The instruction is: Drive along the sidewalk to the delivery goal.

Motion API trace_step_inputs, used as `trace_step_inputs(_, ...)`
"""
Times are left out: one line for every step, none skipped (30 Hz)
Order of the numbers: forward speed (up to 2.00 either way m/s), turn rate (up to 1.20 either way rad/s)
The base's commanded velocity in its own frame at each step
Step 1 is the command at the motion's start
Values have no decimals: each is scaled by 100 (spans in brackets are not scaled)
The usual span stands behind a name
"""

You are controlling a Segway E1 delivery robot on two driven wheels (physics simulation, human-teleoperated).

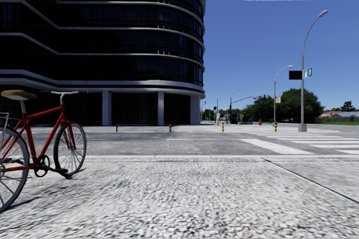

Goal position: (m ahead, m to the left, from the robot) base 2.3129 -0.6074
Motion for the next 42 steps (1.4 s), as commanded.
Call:
trace_step_inputs(135,-120)
trace_step_inputs(135,-120)
trace_step_inputs(135,-120)
trace_step_inputs(135,-120)
trace_step_inputs(135,-120)
trace_step_inputs(135,-120)
trace_step_inputs(135,-84)
trace_step_inputs(135,-6)
trace_step_inputs(135,-1)
trace_step_inputs(135,-1)
trace_step_inputs(135,0)
trace_step_inputs(135,0)
trace_step_inputs(135,0)
trace_step_inputs(135,0)
trace_step_inputs(135,0)
trace_step_inputs(135,0)
trace_step_inputs(134,0)
trace_step_inputs(134,0)
trace_step_inputs(134,0)
trace_step_inputs(134,0)
trace_step_inputs(134,0)
trace_step_inputs(134,0)
trace_step_inputs(134,0)
trace_step_inputs(134,0)
trace_step_inputs(134,0)
trace_step_inputs(134,0)
trace_step_inputs(134,0)
trace_step_inputs(134,0)
trace_step_inputs(134,0)
trace_step_inputs(134,0)
trace_step_inputs(134,0)
trace_step_inputs(134,0)
trace_step_inputs(134,0)
trace_step_inputs(134,0)
trace_step_inputs(134,0)
trace_step_inputs(134,0)
trace_step_inputs(134,0)
trace_step_inputs(134,0)
trace_step_inputs(134,0)
trace_step_inputs(134,0)
trace_step_inputs(134,0)
trace_step_inputs(134,0)
